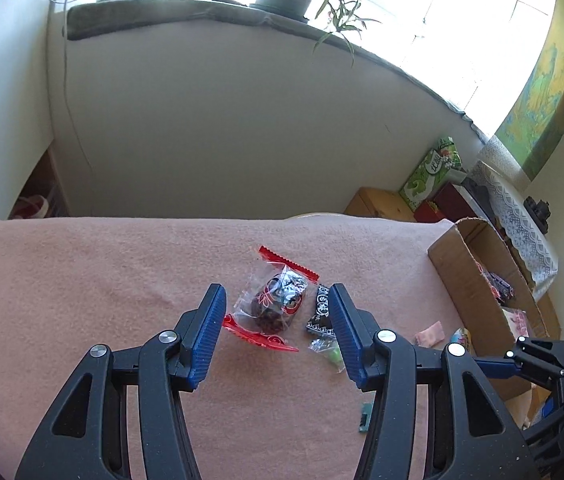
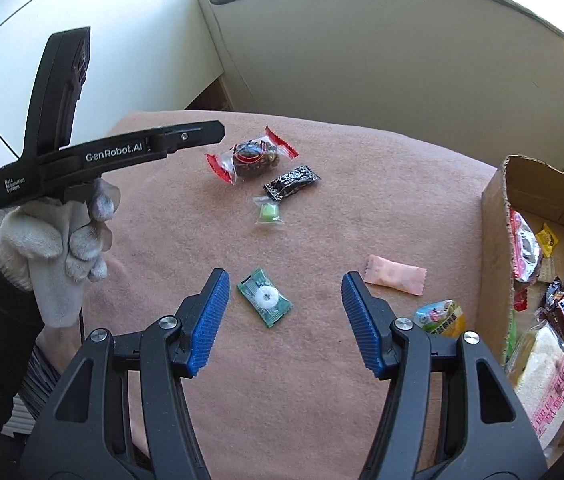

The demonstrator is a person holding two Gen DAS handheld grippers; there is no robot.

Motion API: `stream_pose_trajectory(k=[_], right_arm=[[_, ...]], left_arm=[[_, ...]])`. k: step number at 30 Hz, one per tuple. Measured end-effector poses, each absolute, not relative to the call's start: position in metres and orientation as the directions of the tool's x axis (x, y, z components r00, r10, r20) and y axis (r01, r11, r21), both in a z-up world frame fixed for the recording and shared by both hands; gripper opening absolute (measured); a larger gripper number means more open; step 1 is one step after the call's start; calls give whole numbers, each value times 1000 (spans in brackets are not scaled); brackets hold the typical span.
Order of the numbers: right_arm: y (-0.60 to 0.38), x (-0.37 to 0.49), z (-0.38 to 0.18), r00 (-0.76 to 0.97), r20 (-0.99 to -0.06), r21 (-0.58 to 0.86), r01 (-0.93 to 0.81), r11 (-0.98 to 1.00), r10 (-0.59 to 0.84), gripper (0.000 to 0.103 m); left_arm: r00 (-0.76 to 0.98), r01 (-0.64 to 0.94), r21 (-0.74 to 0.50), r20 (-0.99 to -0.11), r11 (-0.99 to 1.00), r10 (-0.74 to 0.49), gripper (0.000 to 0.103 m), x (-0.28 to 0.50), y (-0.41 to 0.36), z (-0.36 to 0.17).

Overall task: Organize snacks
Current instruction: 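Grasp the red-wrapped chocolate with the left gripper while the right grasps the green mint packet, then carry the red-wrapped chocolate and green mint packet into the box with both grippers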

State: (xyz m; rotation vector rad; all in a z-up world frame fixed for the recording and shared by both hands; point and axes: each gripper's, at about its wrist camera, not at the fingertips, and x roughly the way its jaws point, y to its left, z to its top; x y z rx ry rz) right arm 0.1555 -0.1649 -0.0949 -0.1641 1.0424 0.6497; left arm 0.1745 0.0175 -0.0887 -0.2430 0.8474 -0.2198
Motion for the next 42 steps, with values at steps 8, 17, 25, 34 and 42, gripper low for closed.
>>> stream_pose_trajectory(k=[8,17,25,34,42], right_arm=[[-136,147,-117,304,-879,91,-650,755,368,61],[-108,147,-139,277,-910,28,-702,711,310,61],[-99,143,-150,272,-921,-8,-727,686,278,61],[-101,147,-150,257,-924,9,-726,688,282,61],[-102,150,-142,247,-927,13,-730,683,282,30]], left_arm=[[621,152,-200,-743,968,-251,52,182,-5,-99],[603,143,-166,-767,976,-219,52,190,-2,-113],[584,137,-161,-784,977,-211,52,193,-5,-126],[583,134,-186,-780,973,-229,52,193,1,-126],[593,126,-186,-773,974,-224,38,192,4,-128]])
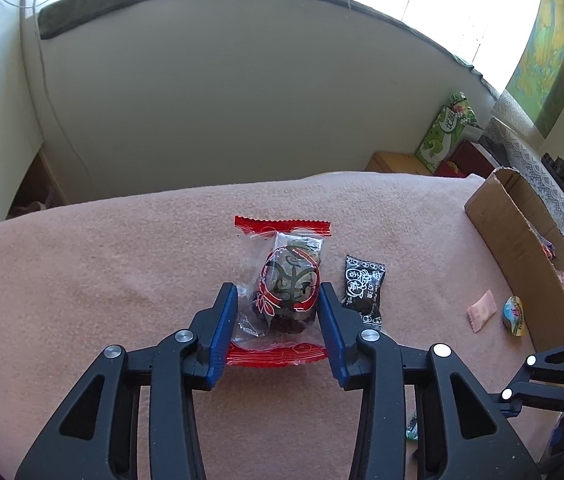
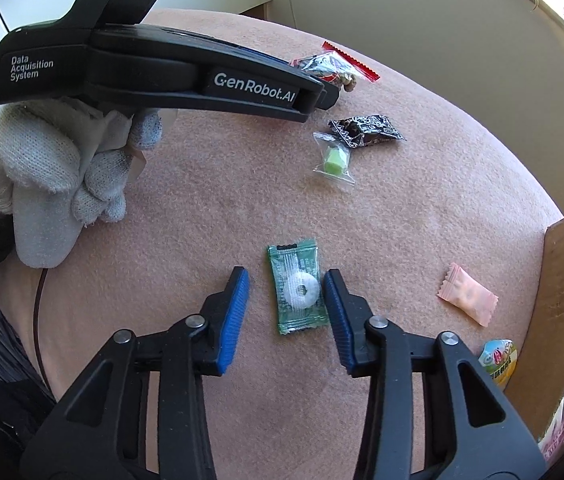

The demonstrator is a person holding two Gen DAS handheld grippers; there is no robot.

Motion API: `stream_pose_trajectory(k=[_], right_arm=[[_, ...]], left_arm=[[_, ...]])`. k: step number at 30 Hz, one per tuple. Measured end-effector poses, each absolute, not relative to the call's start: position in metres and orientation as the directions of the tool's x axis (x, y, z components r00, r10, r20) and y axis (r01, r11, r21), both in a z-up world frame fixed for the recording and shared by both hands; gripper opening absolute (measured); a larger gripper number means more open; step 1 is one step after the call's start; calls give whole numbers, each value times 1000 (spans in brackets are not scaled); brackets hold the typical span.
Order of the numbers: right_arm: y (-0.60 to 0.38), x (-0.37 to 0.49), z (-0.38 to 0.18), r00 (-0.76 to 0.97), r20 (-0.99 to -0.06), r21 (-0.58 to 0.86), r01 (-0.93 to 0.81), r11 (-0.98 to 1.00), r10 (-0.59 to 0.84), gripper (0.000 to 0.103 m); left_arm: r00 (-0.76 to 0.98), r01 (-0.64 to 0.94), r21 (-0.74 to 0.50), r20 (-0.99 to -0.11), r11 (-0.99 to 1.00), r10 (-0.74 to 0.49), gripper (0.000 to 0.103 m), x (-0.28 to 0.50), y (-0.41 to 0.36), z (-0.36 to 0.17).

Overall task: Organize snacks
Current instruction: 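Carry the red-wrapped chocolate and green mint packet into the box with both grippers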

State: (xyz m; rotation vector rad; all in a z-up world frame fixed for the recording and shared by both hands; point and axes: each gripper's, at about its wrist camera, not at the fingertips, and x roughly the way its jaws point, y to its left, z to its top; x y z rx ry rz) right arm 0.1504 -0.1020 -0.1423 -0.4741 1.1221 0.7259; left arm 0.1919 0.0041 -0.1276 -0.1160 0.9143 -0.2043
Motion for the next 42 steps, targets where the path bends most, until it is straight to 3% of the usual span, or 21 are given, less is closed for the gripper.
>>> stream_pose_trajectory(k=[1,25,42], right_arm=[[-104,151,-142,246,-927,18,-728,686,285,24],[-157,147,-121,286,-885,94,-663,743,367,21],[-269,134,-52,455,-805,110,-516,849,381,21]], left_arm=[[596,126,-183,-772,975,-222,37,191,4,-127],[669,135,-182,-708,974,-225,35,159,3,-95],[643,308,-214,-671,927,-369,35,118,-81,-71]])
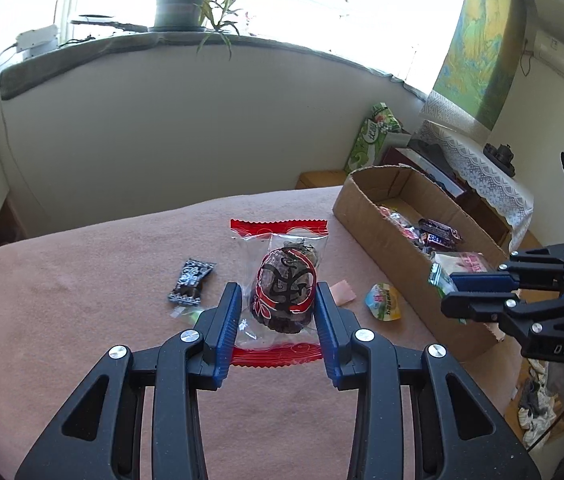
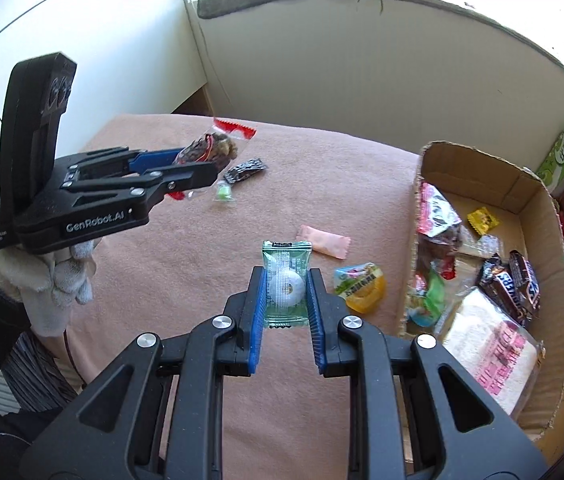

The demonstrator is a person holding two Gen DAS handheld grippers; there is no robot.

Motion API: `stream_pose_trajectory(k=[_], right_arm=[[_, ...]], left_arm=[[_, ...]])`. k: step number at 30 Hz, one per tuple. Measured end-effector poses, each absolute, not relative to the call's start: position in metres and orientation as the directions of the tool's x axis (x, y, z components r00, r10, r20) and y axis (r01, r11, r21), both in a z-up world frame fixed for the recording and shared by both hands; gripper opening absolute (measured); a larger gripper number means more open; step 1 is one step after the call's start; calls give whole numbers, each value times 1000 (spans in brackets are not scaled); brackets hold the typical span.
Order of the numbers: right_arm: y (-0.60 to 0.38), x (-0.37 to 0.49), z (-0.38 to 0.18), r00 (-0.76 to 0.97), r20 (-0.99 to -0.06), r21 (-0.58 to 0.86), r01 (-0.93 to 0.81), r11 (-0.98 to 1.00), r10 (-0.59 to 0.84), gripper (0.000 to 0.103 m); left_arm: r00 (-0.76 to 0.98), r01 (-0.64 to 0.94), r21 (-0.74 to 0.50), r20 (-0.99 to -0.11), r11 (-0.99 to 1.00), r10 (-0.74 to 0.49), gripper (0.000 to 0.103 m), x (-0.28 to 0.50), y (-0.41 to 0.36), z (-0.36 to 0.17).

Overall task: Organize snacks
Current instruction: 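Carry the red-wrapped chocolate and green mint packet into the box with both grippers, then open both grippers over the box and move them back to the table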

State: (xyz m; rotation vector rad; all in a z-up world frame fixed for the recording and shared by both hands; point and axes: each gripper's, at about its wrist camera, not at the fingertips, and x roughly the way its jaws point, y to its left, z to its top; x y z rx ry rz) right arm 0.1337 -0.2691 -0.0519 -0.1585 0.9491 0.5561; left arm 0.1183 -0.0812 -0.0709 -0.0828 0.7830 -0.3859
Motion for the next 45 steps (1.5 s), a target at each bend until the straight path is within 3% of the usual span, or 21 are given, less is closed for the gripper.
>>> stream_pose_trajectory(k=[16,45], right_arm=[[-360,183,-44,554,-782,107,-331,937,285,21],[-417,236,-71,563,-785,143,-243,959,260,23]], left_arm=[[567,468,-216,-671,857,-479,35,112,-194,-57],[553,496,-165,-697,853,-456,36,131,-265,-61]])
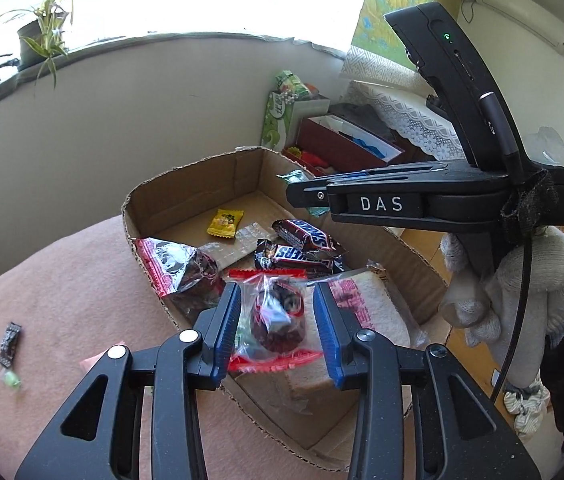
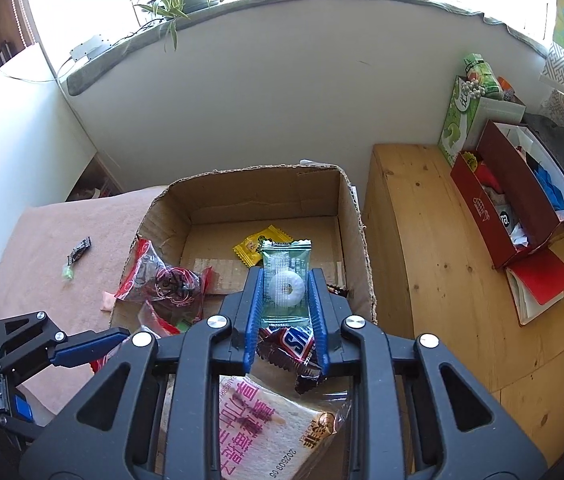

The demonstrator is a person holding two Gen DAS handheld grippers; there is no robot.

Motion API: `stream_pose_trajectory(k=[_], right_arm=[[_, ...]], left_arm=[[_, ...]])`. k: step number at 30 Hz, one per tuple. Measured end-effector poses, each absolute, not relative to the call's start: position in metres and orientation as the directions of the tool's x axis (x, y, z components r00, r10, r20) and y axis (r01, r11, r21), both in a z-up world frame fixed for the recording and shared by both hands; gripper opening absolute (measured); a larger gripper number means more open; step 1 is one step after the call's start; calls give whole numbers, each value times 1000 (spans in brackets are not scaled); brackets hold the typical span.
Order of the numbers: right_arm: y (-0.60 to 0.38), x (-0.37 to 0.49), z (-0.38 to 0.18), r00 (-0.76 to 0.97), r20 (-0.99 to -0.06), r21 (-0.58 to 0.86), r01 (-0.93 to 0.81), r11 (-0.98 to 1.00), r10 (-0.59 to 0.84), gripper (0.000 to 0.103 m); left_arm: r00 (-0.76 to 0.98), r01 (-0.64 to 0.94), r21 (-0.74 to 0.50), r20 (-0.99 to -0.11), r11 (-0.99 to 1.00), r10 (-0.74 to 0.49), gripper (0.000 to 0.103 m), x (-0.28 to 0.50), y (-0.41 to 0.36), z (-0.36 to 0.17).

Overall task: Organize snacks
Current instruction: 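Open both grippers over the box and move them back to the table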

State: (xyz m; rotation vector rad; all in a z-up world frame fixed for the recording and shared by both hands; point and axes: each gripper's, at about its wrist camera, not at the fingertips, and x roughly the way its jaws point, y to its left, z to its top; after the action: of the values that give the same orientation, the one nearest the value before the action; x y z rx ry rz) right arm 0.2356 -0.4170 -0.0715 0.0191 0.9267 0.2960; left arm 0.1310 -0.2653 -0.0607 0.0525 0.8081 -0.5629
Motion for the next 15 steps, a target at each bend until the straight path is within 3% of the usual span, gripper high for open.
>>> stream_pose_trajectory(k=[2,5,6,9,10,15], right_arm=[[-417,235,-71,564,-784,142,-245,959,260,23],[-416,234,-70,565,-786,132,-241,961,250,24],[-416,234,-70,566,-786,131,-241,962,249,28],[-414,230,-67,584,-779,109,-231,967,228,62],[-414,229,-65,592,-775,101,-228,969,220,68],[-412,227,-59,604,-770,86,-220,972,205,75]], left_arm=[[556,490,-164,-698,856,-452,36,131,-265,-60],[561,485,-162,-697,859,-448,44,131,-265,-60],[562,484,-161,-697,860,-446,48,131,-264,-60],[565,482,-157,-696,862,-443,57,132,-263,-59],[564,483,-156,-697,861,-443,57,131,-263,-59],[565,486,-152,-696,861,-443,57,127,-260,-59]])
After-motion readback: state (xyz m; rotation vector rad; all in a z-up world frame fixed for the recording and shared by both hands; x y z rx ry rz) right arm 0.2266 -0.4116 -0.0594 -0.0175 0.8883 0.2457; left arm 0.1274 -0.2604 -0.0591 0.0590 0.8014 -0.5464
